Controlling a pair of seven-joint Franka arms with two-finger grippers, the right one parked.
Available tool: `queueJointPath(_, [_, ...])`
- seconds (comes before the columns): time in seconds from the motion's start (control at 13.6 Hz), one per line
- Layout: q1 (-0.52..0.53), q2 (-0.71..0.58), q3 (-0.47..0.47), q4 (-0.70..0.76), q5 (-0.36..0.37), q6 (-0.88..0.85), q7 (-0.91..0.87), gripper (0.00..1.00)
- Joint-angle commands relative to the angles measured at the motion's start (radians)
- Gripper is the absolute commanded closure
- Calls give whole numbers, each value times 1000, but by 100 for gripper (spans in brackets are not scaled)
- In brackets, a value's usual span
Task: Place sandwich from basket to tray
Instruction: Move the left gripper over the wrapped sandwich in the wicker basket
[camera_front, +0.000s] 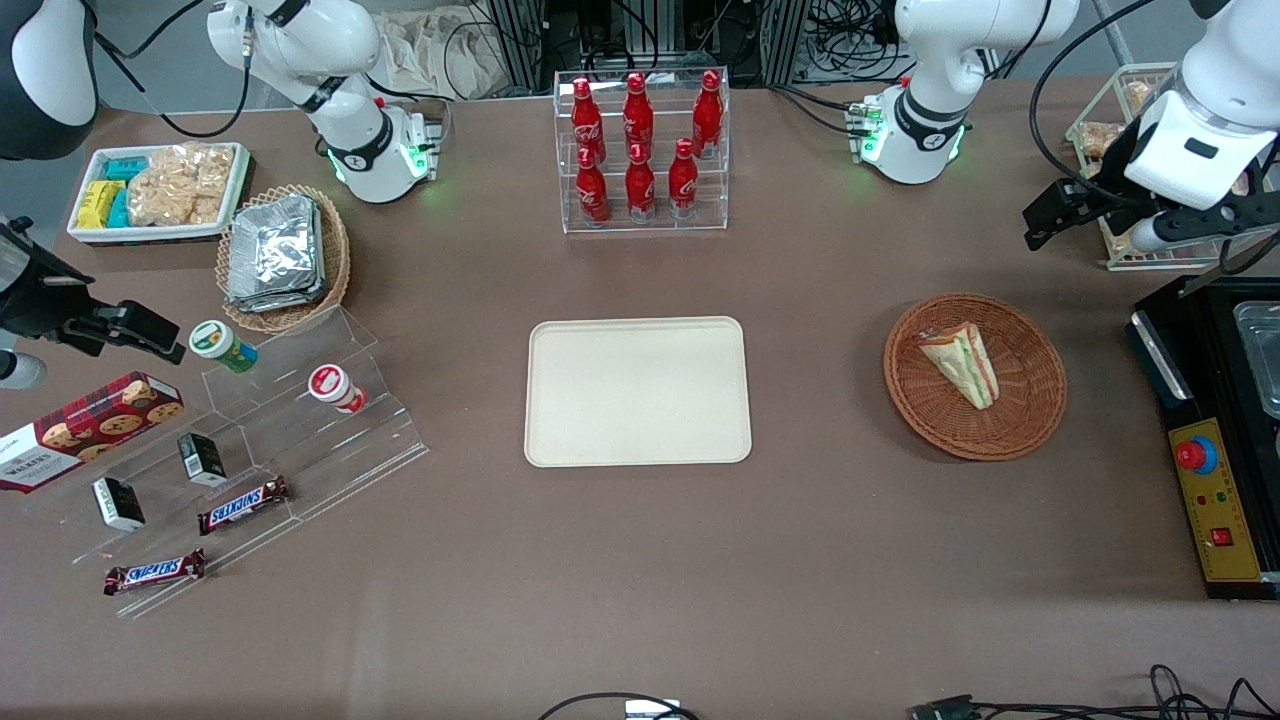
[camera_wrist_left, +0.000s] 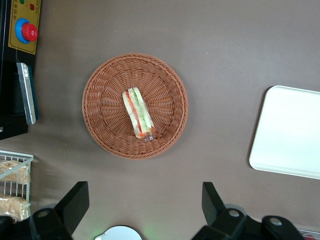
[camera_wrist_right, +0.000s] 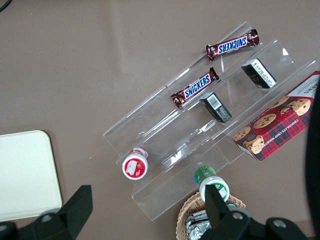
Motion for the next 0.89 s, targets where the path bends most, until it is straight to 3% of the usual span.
queueJointPath(0.0, [-6, 19, 1, 37, 6, -37, -44, 0])
queueJointPath(0.37, [-6, -7, 1, -45, 10, -33, -67, 0])
queueJointPath(0.52, [-5, -39, 1, -157, 53, 59, -71, 0])
queueJointPath(0.81, [1, -71, 21, -378, 62, 306, -122, 0])
